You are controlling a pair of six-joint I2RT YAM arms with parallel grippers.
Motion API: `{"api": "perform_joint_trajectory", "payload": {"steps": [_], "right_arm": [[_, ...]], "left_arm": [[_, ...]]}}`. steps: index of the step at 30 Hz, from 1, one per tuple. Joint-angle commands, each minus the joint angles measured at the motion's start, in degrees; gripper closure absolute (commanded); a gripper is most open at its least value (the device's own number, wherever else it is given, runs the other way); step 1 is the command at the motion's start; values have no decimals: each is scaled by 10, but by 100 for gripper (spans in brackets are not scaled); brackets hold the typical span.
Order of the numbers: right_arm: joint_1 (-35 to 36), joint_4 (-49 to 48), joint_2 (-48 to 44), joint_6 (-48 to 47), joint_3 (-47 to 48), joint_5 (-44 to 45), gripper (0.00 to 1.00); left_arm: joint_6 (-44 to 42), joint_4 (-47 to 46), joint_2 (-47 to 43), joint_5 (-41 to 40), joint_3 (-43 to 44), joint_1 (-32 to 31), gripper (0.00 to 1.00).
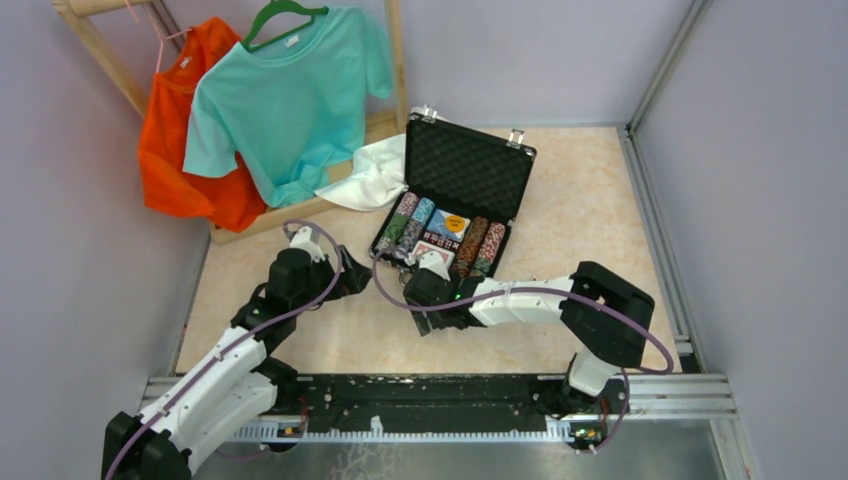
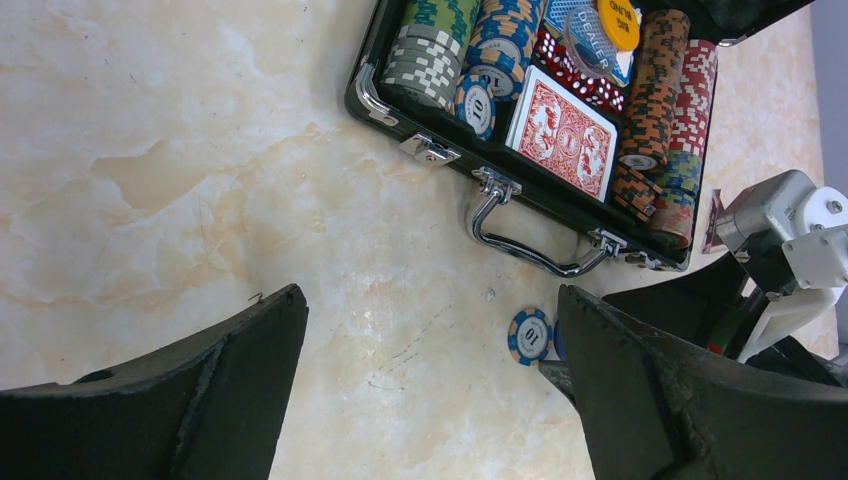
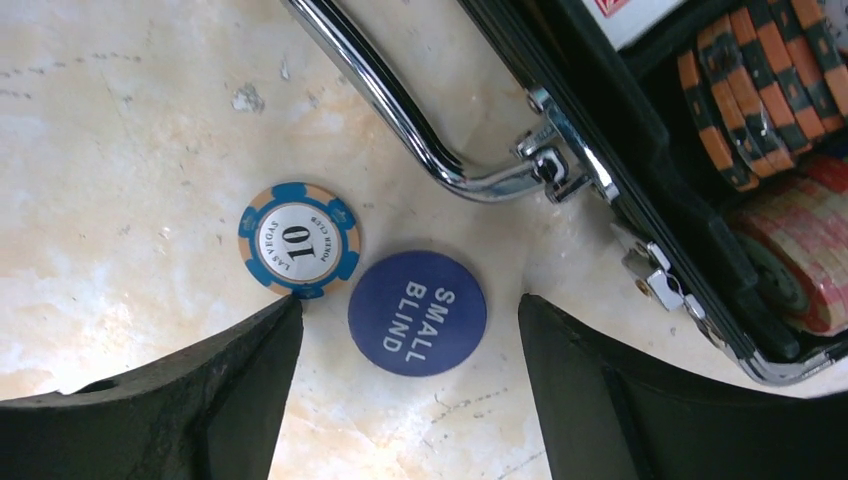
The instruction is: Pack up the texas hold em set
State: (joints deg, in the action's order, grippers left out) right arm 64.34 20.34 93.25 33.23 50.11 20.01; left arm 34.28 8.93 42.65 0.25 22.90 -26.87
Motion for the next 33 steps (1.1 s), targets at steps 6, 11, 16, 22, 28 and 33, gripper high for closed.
{"api": "perform_joint_trajectory", "payload": {"steps": [6,11,16,22,28,33], "right_arm": [[-4,1,25,-4,-1,4,38],[-3,11,5,0,-3,0,38],[-3,17,-13,5,-12,2,28],[-1,16,-17,11,-21,-2,34],[0,2,-14,13,-30,-7,41],[0,-7,-14,11,-32,-16,51]], "left_arm": [[-1,-20,-2,5,-5,1,0],[-2,-20,2,9,-2,2,0],[-1,-20,-3,9,-3,1,0],[-1,-19,-4,10,-3,2,0],[-1,-19,-7,9,-5,1,0],[-1,-18,-7,8,-5,2,0]]}}
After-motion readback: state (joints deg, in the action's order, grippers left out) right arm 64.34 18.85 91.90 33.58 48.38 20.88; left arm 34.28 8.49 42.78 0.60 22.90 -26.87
